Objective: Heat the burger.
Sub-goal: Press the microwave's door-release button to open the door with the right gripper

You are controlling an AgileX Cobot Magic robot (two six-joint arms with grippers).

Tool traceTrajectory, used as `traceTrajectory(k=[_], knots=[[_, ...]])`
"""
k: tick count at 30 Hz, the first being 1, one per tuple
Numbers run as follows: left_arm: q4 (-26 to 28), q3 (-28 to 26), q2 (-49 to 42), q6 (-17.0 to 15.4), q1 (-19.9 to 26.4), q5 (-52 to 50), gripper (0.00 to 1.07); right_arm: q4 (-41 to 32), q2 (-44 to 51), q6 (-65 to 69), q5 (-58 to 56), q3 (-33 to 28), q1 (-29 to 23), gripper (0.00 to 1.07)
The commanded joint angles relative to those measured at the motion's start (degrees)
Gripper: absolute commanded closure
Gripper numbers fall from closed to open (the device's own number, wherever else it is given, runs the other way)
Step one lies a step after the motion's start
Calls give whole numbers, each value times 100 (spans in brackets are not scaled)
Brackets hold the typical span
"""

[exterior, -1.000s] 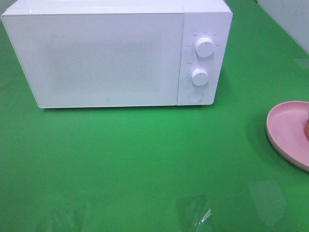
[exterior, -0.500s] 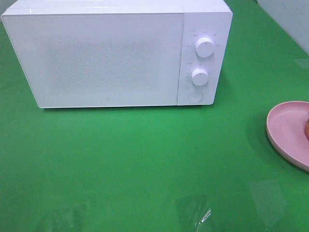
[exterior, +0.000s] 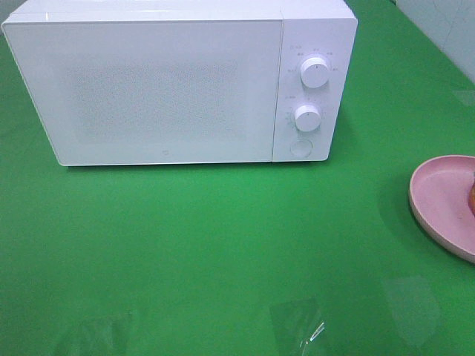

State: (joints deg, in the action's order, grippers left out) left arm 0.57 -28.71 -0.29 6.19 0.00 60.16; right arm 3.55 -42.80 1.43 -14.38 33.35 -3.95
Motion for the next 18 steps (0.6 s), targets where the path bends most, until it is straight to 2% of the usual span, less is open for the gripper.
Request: traceTrajectory(k=[1,7,11,16,18], knots=[[6,17,-138,-11,0,-69,7,40,-229,52,332,6,29,32],[6,17,-138,-11,0,-69,7,109,-716,46,1031,6,29,32],[6,17,-138,-11,0,-69,7,115,-1358,46,1965,6,29,32],[6,17,-138,-11,0,-69,7,115,-1656,46,2372,6,29,33],[6,17,-138,-11,0,-69,7,109,-2011,46,2962,6,29,34]])
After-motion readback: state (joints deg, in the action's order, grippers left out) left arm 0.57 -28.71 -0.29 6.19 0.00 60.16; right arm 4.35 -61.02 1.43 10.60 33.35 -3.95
